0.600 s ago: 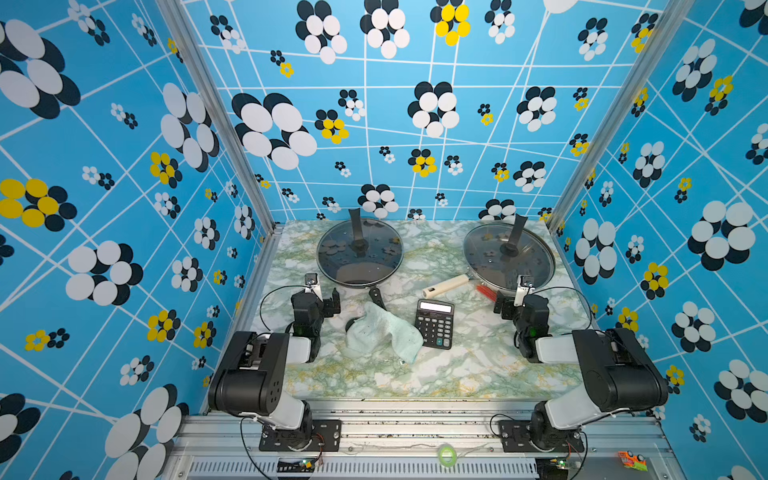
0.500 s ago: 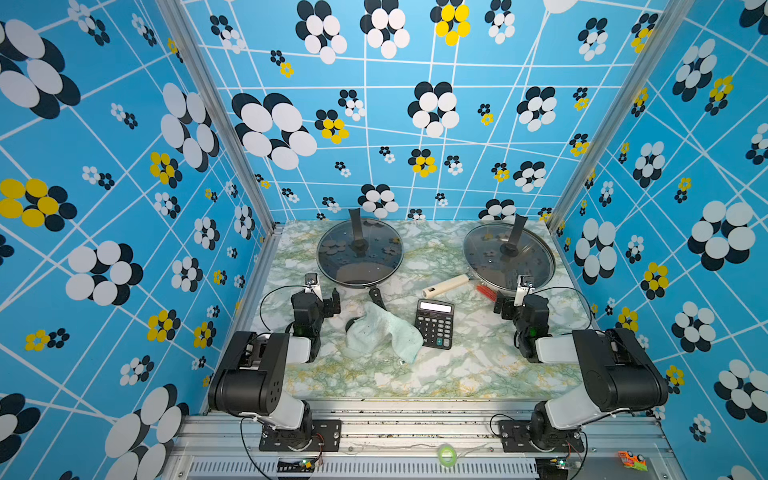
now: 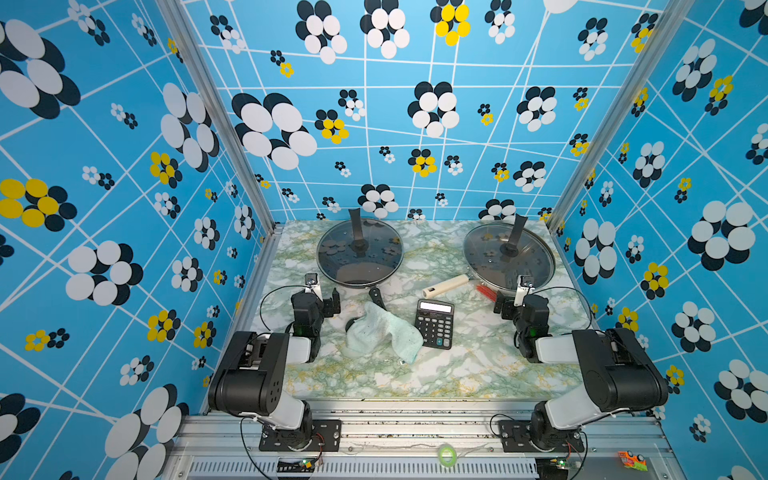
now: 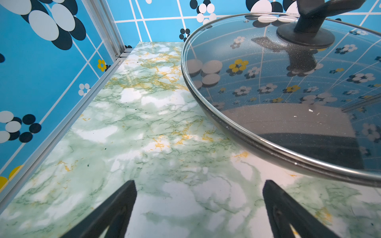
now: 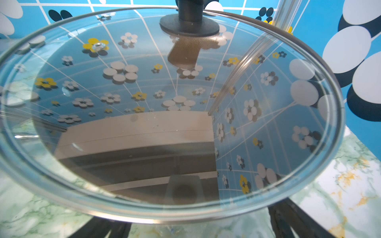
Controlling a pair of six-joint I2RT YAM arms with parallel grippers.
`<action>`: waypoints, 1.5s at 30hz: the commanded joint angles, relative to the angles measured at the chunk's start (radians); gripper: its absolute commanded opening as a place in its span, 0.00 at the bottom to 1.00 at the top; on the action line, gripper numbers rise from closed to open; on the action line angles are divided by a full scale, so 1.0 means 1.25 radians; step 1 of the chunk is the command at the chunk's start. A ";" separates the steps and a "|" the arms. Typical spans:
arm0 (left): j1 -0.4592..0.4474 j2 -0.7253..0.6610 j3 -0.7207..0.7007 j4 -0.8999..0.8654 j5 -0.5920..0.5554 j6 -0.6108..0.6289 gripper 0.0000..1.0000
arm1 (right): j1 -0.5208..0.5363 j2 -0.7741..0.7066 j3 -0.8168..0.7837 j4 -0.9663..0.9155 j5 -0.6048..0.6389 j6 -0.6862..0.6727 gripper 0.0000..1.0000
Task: Wipe the pot lid with a cloth
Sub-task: Pick up the pot lid from the cooking pot.
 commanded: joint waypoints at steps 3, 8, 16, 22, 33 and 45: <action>0.007 0.012 0.017 0.020 -0.006 0.011 0.99 | -0.008 0.005 0.024 0.041 0.006 0.002 0.99; 0.007 0.013 0.016 0.019 -0.006 0.011 0.99 | -0.008 0.005 0.023 0.042 0.007 0.001 0.99; 0.007 0.012 0.018 0.020 -0.006 0.010 0.99 | -0.009 0.004 0.023 0.043 0.007 0.000 0.99; 0.007 0.008 0.016 0.021 0.002 0.016 0.99 | -0.009 0.000 0.021 0.043 0.015 0.004 0.99; -0.091 -0.336 0.184 -0.509 -0.002 0.000 0.99 | -0.008 -0.304 0.224 -0.526 -0.024 0.161 0.99; -0.289 -0.423 0.435 -0.769 -0.037 -0.396 0.99 | 0.045 -0.381 0.388 -0.807 -0.205 0.620 0.99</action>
